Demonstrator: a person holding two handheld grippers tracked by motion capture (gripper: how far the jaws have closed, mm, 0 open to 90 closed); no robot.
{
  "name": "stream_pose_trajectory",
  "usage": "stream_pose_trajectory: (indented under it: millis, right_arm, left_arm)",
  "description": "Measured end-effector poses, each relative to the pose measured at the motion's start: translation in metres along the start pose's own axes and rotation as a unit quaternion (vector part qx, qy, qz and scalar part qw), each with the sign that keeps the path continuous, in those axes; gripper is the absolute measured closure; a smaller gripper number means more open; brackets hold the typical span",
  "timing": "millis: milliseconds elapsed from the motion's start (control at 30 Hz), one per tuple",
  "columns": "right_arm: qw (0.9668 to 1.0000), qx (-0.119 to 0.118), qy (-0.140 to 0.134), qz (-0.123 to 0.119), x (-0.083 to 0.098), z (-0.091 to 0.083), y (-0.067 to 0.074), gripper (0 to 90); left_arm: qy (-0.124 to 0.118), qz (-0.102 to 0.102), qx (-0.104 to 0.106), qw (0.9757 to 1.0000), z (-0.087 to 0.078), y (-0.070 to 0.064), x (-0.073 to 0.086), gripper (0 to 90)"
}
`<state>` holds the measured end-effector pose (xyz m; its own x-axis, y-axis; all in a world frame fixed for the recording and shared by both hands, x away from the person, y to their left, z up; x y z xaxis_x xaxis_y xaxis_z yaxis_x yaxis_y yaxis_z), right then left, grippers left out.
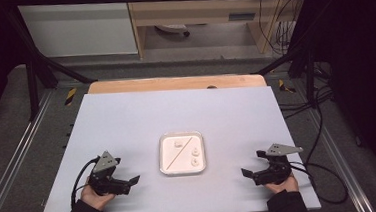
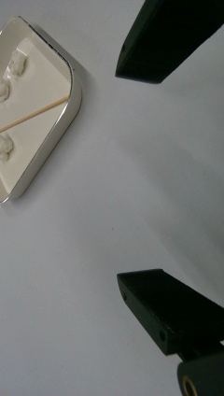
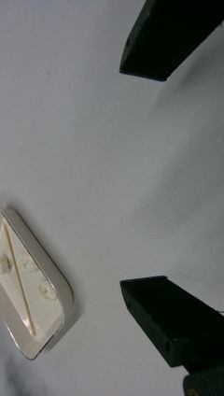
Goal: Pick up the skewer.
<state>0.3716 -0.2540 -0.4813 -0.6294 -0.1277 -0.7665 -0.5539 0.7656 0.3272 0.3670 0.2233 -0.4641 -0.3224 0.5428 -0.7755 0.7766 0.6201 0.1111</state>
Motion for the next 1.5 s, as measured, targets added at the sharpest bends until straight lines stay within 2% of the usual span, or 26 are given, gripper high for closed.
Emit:
stream_pose_trajectory:
  millis: [400,800,1100,1500]
  right_arm:
    - [1.0000,-0.001,0.002,-0.002,0.000,0.000,0.000,0.8]
    - [0.9999,0.003,0.006,-0.009,0.001,0.000,0.001,0.8]
    - [0.9998,0.007,0.013,-0.013,0.001,0.002,0.002,0.9]
    - [0.9997,0.007,0.013,-0.017,0.001,0.003,0.002,0.9]
  left_arm:
    - [0.016,0.013,0.006,0.9998,0.008,-0.009,-0.013,3.1]
    - [0.012,0.023,0.012,0.9996,0.012,-0.017,-0.038,3.1]
    - [0.022,0.042,0.015,0.9987,0.026,-0.028,-0.058,3.7]
    - [0.032,0.042,0.019,0.9984,0.050,-0.034,-0.074,8.7]
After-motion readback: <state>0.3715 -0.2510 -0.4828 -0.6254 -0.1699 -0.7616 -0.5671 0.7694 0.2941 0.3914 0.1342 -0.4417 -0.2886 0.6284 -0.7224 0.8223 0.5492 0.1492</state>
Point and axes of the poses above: each handheld gripper's, and its own axes: z roughly forward along the jaws, x roughly out of its underside, y roughly to its left, the point moved 4 cm from there along z, roughly forward along the jaws, and after that the axes turned 11 degrees about z, right-handed, at the moved point
